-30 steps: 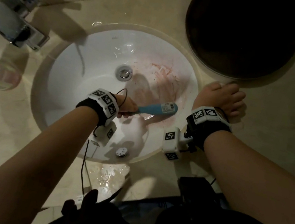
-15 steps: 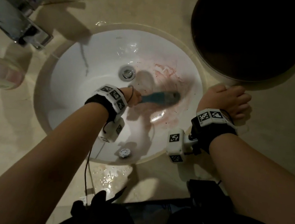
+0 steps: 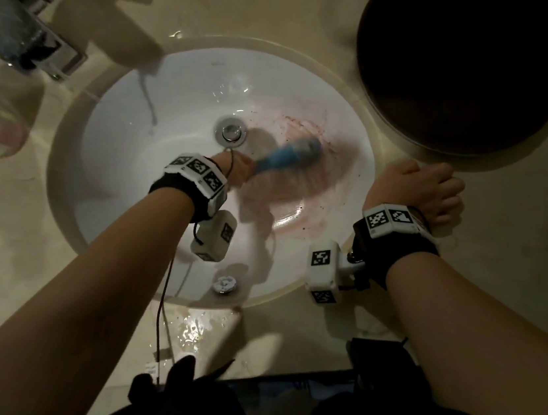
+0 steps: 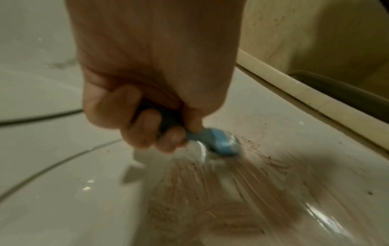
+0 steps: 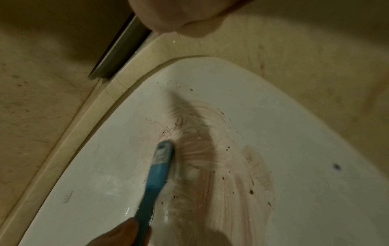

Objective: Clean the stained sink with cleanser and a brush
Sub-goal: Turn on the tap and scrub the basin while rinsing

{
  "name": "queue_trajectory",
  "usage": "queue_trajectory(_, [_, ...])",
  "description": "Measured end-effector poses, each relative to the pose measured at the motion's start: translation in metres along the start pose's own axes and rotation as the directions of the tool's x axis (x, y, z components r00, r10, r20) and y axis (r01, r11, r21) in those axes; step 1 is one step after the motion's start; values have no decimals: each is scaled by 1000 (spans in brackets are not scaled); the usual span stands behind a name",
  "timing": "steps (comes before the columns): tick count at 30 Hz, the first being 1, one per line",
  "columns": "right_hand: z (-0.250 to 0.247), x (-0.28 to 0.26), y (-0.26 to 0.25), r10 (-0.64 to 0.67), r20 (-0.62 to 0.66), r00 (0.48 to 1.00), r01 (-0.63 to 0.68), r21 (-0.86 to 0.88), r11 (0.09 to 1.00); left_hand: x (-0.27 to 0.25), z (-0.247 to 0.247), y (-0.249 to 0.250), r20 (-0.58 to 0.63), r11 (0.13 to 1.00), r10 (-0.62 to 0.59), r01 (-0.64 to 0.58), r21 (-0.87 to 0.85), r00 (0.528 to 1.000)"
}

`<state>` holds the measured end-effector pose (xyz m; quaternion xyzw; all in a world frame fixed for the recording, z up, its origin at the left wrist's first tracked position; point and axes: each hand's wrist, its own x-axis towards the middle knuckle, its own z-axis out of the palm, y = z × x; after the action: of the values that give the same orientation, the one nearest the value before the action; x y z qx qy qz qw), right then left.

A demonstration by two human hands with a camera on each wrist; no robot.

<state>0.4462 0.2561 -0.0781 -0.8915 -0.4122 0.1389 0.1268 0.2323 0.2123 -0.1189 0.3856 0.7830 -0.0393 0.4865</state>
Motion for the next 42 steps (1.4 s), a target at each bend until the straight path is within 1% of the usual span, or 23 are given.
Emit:
queue_trajectory(2, [0, 0, -1, 4, -1, 1000, -4, -2, 1000, -3, 10, 8, 151, 989, 56, -75, 126, 987])
queue_trajectory(4, [0, 0, -1, 6, 2, 1000, -6, -7, 1000, -6, 17, 17, 188, 957, 100, -146, 250, 977])
queue_trajectory(5, [0, 1, -1, 7, 2, 1000, -7, -8, 1000, -7, 15, 20, 166, 930, 138, -186, 318, 976])
queue_trajectory(6, [0, 1, -1, 7, 3, 1000, -7, -9, 1000, -5, 11, 20, 115, 913, 128, -162, 374, 985])
queue_trajectory(8, [0, 1, -1, 6, 9, 1000, -5, -16, 1000, -1, 0, 17, -3, 920, 90, -82, 382, 996])
queue_trajectory(12, [0, 2, 0, 6, 16, 1000, -5, -23, 1000, 9, -9, 2, -80, 880, 72, -26, 474, 994])
queue_trajectory(13, [0, 2, 0, 3, 21, 1000, -3, -23, 1000, 9, -8, -1, -93, 912, 57, -15, 409, 994])
queue_trajectory(14, [0, 1, 0, 1, 25, 1000, -1, -23, 1000, 11, -5, -3, -72, 922, 76, -43, 385, 994])
queue_trajectory(16, [-1, 1, 0, -2, 29, 1000, 3, -25, 1000, 2, 0, 2, 10, 990, 31, -32, 139, 999])
queue_trajectory(18, [-1, 1, 0, -1, 26, 1000, 2, -25, 1000, -6, 8, 9, 112, 997, 78, -74, -37, 991])
queue_trajectory(20, [-1, 2, -1, 4, 16, 1000, -4, -19, 1000, -11, 18, 14, 251, 992, 121, -110, -58, 961])
queue_trajectory(22, [0, 2, -1, 5, 11, 1000, -5, -15, 1000, -14, 27, 18, 302, 992, 120, -100, -79, 946])
queue_trajectory(24, [1, 2, -1, 3, 6, 1000, -3, -17, 1000, -10, 30, 20, 274, 990, 133, -113, -87, 952])
queue_trajectory(26, [1, 2, -1, 1, 5, 1000, -1, -20, 1000, -3, 26, 15, 203, 992, 115, -104, -64, 972])
queue_trajectory(28, [0, 2, 0, 1, 12, 1000, 0, -20, 1000, 5, 15, 5, 34, 996, 81, -79, -41, 996])
queue_trajectory(30, [0, 1, 0, 1, 16, 1000, -1, -18, 1000, 8, 4, -4, -131, 999, 40, -38, 17, 991])
queue_trajectory(31, [0, 1, 0, 2, 16, 1000, -2, -17, 1000, 11, 0, -6, -166, 1000, 18, -19, -5, 986])
queue_trajectory(33, [0, 2, -1, 2, 15, 1000, -2, -13, 1000, 12, -1, -5, -105, 996, 50, -57, -63, 993])
queue_trajectory(35, [0, 2, -1, 7, 15, 1000, -7, -12, 1000, 5, 1, -1, 15, 981, 150, -147, -129, 989])
queue_trajectory(37, [0, 2, -2, 12, 13, 1000, -12, -12, 1000, -2, 6, 5, 152, 963, 245, -223, -151, 958])
queue_trajectory(39, [1, 3, -1, 6, 9, 1000, -6, -13, 1000, -6, 13, 13, 265, 959, 280, -256, -123, 923])
queue_trajectory(40, [1, 3, 0, 0, 6, 1000, 0, -15, 1000, -5, 17, 16, 295, 964, 265, -249, -91, 918])
queue_trajectory(42, [2, 3, 0, -6, 1, 1000, 6, -19, 1000, -3, 20, 20, 261, 961, 265, -276, 4, 928])
